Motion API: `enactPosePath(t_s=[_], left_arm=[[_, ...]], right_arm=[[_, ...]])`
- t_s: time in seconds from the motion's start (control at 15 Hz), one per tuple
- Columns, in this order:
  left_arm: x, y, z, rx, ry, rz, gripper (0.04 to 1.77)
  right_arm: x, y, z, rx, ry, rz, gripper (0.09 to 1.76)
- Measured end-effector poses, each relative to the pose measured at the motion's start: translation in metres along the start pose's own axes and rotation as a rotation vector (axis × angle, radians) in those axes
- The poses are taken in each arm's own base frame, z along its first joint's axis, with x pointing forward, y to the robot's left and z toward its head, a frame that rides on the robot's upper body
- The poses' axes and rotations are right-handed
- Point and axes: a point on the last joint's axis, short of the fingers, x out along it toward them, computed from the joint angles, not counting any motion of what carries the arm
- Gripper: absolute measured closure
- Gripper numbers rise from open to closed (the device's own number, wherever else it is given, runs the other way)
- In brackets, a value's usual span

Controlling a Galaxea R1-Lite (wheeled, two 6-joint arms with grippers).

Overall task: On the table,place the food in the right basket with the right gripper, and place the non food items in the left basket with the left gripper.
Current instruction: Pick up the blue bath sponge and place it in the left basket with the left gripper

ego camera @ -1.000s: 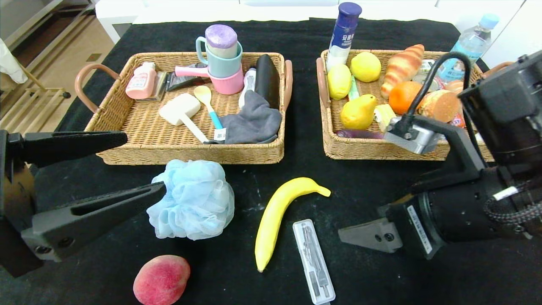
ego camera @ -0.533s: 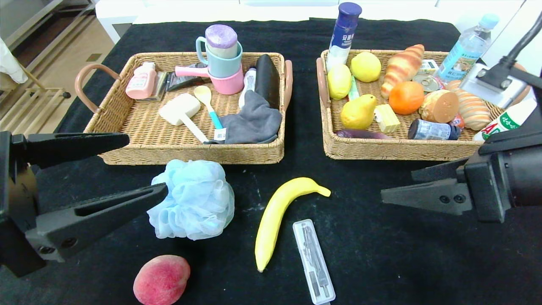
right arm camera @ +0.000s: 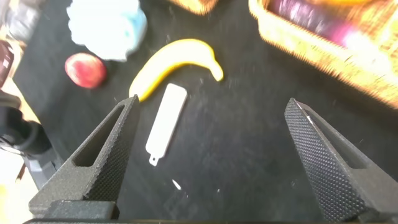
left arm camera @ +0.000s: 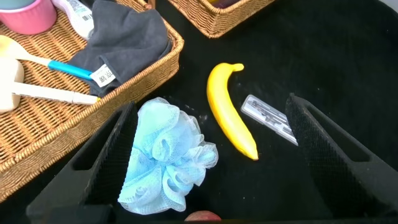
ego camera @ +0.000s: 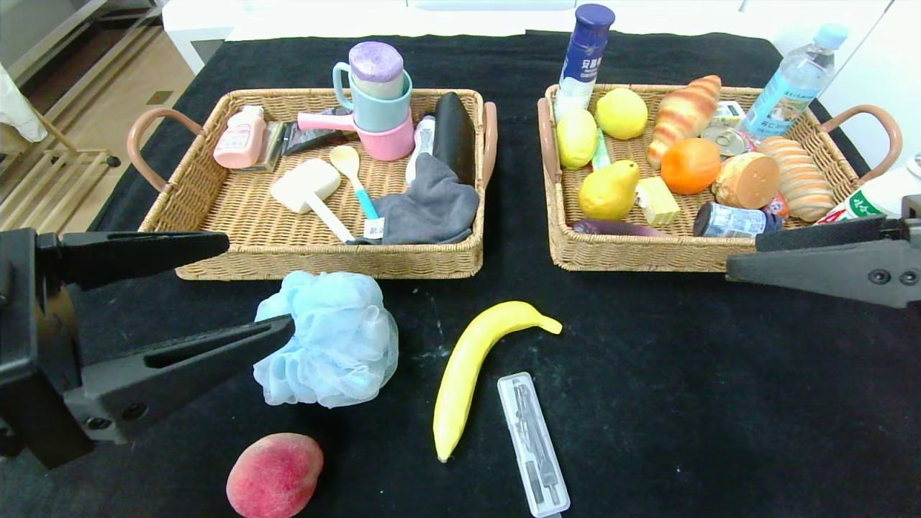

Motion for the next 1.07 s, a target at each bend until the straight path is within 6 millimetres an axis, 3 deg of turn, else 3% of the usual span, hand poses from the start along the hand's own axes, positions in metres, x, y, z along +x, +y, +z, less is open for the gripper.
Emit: enactPosePath(t_s=[0.6, 1.07], left_arm=[[0.006, 0.001, -0.004, -0.01, 0.024, -0.008, 0.09], [0.008, 0.002, -0.004, -0.012, 0.031, -0.001, 0.09]], right_arm=[[-0.021, -0.014, -0.027, -0.038, -0.131, -0.079, 0.15], [-0.03, -0.016, -0.034, -0.026, -0.138, -0.13, 0.15]])
